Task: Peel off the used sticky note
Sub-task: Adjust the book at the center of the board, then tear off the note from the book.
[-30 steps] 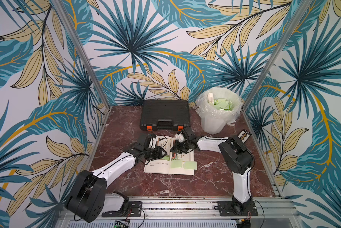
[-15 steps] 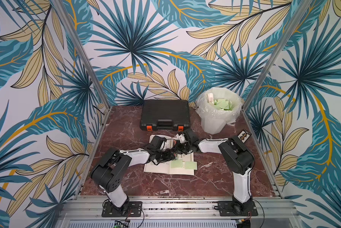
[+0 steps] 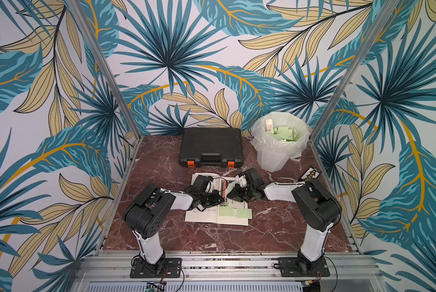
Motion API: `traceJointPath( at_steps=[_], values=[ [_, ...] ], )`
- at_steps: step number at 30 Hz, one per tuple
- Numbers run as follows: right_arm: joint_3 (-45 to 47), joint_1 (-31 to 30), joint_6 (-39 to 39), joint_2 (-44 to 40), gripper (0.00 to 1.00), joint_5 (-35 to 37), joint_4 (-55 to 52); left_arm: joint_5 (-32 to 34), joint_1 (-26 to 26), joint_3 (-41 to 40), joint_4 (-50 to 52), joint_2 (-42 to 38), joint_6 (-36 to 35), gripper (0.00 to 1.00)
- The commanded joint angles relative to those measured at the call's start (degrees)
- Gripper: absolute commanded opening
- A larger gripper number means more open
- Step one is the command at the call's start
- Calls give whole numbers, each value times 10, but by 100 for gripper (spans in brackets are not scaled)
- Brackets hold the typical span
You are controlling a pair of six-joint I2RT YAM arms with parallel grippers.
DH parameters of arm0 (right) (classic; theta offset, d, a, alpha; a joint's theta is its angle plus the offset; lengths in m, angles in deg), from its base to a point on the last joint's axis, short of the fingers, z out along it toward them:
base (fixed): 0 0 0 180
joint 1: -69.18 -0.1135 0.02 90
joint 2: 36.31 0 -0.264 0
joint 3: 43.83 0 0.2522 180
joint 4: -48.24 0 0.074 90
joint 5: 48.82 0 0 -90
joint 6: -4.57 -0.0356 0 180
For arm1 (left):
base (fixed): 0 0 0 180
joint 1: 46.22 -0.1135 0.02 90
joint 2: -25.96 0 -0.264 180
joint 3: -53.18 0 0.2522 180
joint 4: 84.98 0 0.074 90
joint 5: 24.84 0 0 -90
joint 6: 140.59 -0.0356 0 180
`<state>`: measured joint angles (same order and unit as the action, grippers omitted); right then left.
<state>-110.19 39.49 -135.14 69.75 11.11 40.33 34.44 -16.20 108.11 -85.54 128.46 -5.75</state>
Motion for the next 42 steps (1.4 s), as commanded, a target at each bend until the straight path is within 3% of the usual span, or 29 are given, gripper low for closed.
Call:
traceJointPath(
  at_steps=[1, 8, 20, 42],
  values=[
    [32, 4, -4, -46, 15, 7, -18, 20, 0, -23, -7, 24, 3, 10],
    [92, 3, -23, -85, 20, 1, 3, 20, -1, -33, -9, 24, 4, 10],
    [161, 2, -52, -74, 24, -27, 72, 20, -5, -45, -15, 30, 4, 10],
    [134, -37, -59, -52, 27, -42, 85, 20, -5, -40, -18, 38, 4, 10]
  ],
)
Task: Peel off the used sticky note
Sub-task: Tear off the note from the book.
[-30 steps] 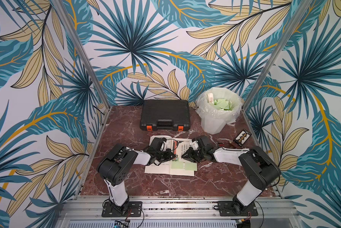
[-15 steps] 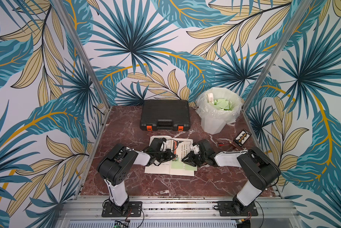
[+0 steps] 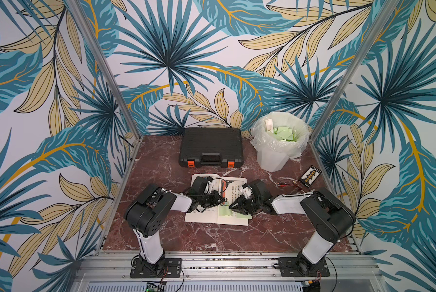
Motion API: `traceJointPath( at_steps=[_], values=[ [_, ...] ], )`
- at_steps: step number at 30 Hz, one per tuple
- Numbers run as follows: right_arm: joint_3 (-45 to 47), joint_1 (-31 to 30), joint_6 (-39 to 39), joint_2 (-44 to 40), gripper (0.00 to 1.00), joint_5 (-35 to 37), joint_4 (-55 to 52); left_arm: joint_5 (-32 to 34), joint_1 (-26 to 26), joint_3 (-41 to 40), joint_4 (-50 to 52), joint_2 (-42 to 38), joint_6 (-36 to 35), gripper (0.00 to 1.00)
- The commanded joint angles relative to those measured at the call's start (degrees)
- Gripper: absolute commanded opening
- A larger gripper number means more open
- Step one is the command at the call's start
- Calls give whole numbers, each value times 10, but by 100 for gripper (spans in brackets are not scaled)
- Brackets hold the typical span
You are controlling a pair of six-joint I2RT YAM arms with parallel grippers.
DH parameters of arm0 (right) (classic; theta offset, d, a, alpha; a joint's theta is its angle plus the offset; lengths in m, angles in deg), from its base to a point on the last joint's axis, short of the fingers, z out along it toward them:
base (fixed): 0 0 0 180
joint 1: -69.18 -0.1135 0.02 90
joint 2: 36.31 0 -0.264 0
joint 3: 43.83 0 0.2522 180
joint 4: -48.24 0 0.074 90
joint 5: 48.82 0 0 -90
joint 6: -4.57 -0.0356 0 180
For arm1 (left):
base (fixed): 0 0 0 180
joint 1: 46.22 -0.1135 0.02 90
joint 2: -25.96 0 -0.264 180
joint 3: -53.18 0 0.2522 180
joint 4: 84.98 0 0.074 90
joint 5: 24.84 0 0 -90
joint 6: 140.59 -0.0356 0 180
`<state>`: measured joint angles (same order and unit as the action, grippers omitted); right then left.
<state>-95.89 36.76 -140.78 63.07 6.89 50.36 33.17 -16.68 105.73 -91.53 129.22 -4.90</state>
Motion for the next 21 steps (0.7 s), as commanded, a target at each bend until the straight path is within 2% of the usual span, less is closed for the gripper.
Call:
traceJointPath(
  at_steps=[1, 12, 16, 21],
  values=[
    [-13, -12, -2, 16, 27, 1, -17, 32, 0, -16, 42, 31, -5, 10],
    [-64, -37, 5, 40, 26, 12, -51, 32, 0, -16, 40, 38, -5, 10],
    [-76, -45, -9, 53, 21, 7, -36, 32, 0, -16, 39, 42, -5, 10],
    [-79, -51, -20, 58, 10, 9, -26, 32, -2, -20, 39, 51, -5, 10]
  ],
)
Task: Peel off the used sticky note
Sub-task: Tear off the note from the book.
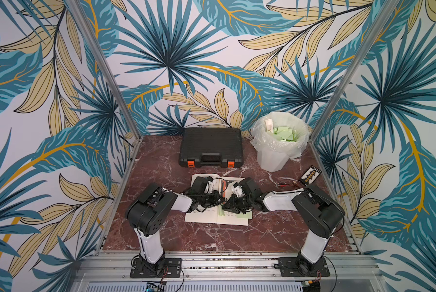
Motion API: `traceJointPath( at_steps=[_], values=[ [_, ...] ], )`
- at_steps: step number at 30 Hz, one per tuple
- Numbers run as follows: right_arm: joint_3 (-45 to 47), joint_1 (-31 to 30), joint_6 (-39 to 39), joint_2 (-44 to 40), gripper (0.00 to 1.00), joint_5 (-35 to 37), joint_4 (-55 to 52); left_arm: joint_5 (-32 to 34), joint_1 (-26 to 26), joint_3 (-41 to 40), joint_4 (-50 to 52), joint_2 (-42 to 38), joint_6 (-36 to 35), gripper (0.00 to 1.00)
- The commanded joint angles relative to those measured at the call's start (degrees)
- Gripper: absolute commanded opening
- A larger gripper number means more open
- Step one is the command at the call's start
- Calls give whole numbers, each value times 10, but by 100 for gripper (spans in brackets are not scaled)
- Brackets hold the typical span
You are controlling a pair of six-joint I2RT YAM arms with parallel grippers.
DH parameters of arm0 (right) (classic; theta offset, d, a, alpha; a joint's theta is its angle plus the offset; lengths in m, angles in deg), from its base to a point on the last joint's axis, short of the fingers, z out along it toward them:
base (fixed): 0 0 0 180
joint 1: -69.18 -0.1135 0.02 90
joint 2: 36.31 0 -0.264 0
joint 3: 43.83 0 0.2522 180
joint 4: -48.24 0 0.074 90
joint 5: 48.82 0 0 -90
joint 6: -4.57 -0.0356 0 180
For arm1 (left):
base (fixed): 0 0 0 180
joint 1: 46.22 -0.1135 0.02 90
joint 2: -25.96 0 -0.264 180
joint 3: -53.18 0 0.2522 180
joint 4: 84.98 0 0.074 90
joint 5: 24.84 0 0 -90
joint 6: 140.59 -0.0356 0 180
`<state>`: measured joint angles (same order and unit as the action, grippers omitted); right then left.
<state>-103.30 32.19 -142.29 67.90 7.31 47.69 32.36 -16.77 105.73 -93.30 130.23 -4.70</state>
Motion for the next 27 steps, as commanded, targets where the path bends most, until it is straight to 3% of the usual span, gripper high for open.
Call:
traceJointPath(
  at_steps=[1, 5, 6, 9, 16, 18, 27],
  values=[
    [-4, -5, -7, 9, 8, 5, 2, 41, -1, -21, 57, 44, -7, 10],
    [5, -5, -9, -1, 9, 7, 1, 41, -1, -27, 54, 48, -7, 10],
    [6, -5, -8, -5, 12, 8, -1, 41, -1, -28, 54, 49, -7, 10],
    [7, -5, 12, -24, 31, 11, -30, 41, -2, -34, 57, 49, -7, 10],
    [10, -5, 13, -36, 43, 11, -37, 41, -2, -41, 51, 58, -7, 10],
    [10, -5, 7, -34, 43, 6, -25, 41, -2, -43, 48, 60, -7, 10],
    [14, -6, -20, -32, 20, -1, 9, 41, -2, -46, 42, 65, -7, 10]
  ],
)
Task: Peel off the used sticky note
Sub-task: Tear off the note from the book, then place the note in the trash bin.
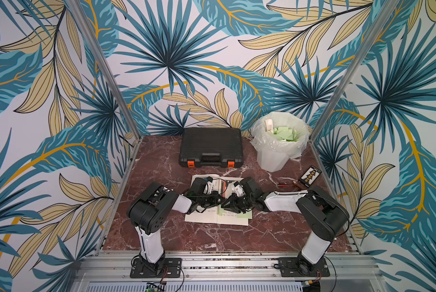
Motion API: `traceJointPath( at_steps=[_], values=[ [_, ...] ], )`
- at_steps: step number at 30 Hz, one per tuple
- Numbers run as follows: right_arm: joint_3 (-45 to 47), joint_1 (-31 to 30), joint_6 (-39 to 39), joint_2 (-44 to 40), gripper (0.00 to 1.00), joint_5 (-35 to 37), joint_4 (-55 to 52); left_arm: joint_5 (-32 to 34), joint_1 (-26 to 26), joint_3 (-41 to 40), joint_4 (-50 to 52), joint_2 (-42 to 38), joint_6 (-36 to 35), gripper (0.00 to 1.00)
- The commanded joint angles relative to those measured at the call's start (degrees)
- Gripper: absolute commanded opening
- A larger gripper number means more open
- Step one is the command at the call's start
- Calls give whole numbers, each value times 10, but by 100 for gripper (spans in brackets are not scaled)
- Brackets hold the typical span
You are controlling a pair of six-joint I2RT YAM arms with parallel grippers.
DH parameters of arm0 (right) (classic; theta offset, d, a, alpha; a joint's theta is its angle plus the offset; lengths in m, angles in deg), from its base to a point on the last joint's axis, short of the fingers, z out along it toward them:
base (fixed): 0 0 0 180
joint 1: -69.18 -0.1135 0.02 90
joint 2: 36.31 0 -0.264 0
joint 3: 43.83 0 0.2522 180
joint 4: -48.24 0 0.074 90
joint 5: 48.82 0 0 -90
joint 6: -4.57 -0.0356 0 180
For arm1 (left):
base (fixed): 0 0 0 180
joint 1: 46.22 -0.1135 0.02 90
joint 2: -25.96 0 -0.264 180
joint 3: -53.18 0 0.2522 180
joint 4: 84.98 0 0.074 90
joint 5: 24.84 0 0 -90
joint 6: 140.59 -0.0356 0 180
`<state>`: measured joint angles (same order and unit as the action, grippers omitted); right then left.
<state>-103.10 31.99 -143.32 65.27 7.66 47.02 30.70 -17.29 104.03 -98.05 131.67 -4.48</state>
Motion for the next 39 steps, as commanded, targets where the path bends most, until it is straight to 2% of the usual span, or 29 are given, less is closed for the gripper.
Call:
traceJointPath(
  at_steps=[1, 3, 8, 32, 39],
  values=[
    [14, -4, -12, -7, 18, -5, 17, 57, 3, -29, 89, 51, -9, 10],
    [20, -3, -21, -7, 11, -8, 30, 57, 3, -29, 88, 52, -9, 10],
    [36, -3, -35, -14, 0, -1, 54, 57, 3, -30, 86, 55, -9, 10],
    [156, 27, -32, -182, 0, 16, 46, 57, 3, -23, 89, 69, -9, 10],
    [141, 68, -18, -267, 0, 8, -21, 57, 3, -24, 85, 71, -9, 10]
  ],
)
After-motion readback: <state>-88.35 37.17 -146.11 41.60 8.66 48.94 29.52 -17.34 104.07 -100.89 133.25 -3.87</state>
